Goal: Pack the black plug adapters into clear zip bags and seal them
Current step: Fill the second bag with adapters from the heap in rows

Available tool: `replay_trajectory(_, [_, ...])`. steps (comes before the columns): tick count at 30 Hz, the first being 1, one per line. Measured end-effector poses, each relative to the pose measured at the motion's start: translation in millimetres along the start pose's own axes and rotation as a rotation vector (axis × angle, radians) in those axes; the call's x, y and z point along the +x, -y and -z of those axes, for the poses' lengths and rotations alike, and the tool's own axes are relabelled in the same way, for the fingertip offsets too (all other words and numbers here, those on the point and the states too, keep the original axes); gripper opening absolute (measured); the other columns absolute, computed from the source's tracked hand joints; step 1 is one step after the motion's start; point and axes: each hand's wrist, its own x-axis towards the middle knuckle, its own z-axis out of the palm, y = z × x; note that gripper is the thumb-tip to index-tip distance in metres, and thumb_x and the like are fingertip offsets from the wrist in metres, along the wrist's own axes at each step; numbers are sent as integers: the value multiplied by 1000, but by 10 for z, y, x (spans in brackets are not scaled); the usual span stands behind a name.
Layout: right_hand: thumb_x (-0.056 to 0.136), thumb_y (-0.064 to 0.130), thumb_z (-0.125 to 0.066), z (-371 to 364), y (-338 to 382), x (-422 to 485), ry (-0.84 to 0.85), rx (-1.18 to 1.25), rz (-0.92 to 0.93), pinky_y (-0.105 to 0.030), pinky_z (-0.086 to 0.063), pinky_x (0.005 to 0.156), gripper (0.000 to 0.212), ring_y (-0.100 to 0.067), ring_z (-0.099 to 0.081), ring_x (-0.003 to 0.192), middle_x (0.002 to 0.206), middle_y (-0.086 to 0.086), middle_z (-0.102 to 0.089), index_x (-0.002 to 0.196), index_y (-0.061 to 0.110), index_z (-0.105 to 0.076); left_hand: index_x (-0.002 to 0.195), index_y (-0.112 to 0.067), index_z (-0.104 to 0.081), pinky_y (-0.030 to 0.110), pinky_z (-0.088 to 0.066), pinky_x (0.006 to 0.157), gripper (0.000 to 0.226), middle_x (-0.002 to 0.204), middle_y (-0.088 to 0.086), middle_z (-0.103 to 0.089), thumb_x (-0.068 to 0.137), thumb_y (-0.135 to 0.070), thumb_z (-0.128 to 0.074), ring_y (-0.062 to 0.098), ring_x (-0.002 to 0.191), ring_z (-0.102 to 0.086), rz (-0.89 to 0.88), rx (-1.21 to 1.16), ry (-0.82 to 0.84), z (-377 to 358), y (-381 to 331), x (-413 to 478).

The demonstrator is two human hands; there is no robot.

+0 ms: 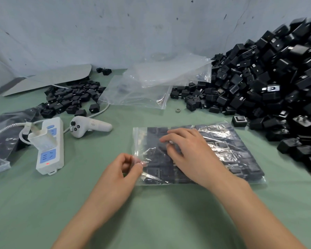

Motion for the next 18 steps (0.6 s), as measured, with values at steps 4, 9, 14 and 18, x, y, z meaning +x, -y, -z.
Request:
replay_trajectory(4, [103,29,-45,19,-34,8,-30,8,-2,-40,-25,118,31,-8,-34,130,133,14,-55,128,33,-62,95,-23,-63,20,-46,81,11,98,-8,-75,92,-33,-61,3,85,-66,2,-15,-1,10,17,16])
replay_trajectory(9, [102,26,-46,56,-85,0,-98,10,0,-33,-29,113,31,-10,-40,126,130,13,-57,127,30,-63,97,-23,-64,4,-42,65,10,91,-8,-76,94,-33,-62,-5,72,-63,-2,-15,31,-4,36,66])
replay_trajectory(14, [101,25,-44,214,-224,-53,-194,111,-101,-31,-34,109,31,-8,-43,124,128,17,-55,127,32,-61,112,-32,-58,33,-51,84,15,109,-9,-69,98,-33,-56,4,90,-65,-12,-4,-213,114,61,145])
replay_trajectory(18, [99,19,-47,463,-405,-126,-435,480,-316,-18,-42,89,32,3,-53,105,120,23,-59,119,37,-64,114,-49,-52,30,-47,78,21,109,-33,-59,94,-43,-54,-9,93,-60,-230,122,-342,31,-201,143])
